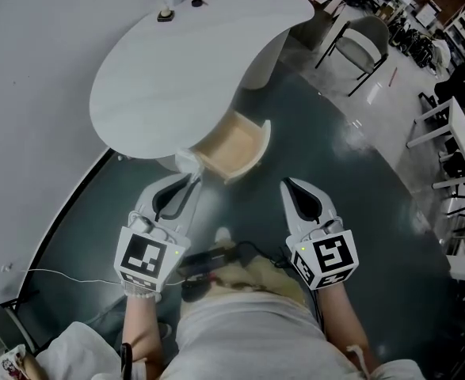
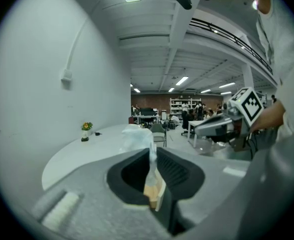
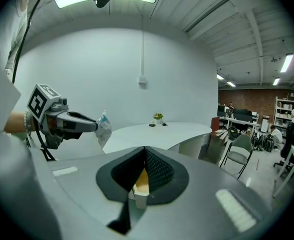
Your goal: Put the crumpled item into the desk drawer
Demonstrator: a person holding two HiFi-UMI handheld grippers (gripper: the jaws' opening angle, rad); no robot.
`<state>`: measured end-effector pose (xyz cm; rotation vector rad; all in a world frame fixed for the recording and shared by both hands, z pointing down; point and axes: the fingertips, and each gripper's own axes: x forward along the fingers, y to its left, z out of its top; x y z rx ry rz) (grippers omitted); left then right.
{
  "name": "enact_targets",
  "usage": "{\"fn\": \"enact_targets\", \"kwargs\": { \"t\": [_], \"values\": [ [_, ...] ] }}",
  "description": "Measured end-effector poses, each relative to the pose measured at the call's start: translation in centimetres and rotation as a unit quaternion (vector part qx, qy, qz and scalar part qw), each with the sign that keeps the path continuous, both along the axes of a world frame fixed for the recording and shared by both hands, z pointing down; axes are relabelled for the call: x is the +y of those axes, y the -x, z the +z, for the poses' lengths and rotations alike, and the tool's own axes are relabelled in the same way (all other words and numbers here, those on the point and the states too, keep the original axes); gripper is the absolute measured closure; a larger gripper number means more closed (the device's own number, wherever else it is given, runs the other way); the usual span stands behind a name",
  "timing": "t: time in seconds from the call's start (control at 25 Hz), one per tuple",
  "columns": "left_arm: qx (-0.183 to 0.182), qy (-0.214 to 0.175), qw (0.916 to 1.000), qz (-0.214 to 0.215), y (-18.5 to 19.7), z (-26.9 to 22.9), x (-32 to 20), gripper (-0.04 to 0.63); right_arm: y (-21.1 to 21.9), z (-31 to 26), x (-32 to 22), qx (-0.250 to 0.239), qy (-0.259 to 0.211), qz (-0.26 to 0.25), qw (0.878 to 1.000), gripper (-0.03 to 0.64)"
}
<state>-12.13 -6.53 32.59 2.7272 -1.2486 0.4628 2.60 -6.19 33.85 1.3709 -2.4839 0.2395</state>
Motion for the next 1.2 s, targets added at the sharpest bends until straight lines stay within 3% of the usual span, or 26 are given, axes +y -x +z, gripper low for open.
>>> {"fn": "enact_targets", "kwargs": {
  "t": [0.4,1.2],
  "values": [
    [-0.003,-0.002,0.9997,0.025,-0.1,1.1,-1.8,0.554,0.0,0.9,-0.8,0.003,0.007,0.015,1.0,0.612],
    [-0.021,0.023,0.9972,0.068,-4.6,4.5,-7.0,0.554,-2.0,3.7,-6.1,0.008,0.04,0.004,0.999,0.612]
  ]
}}
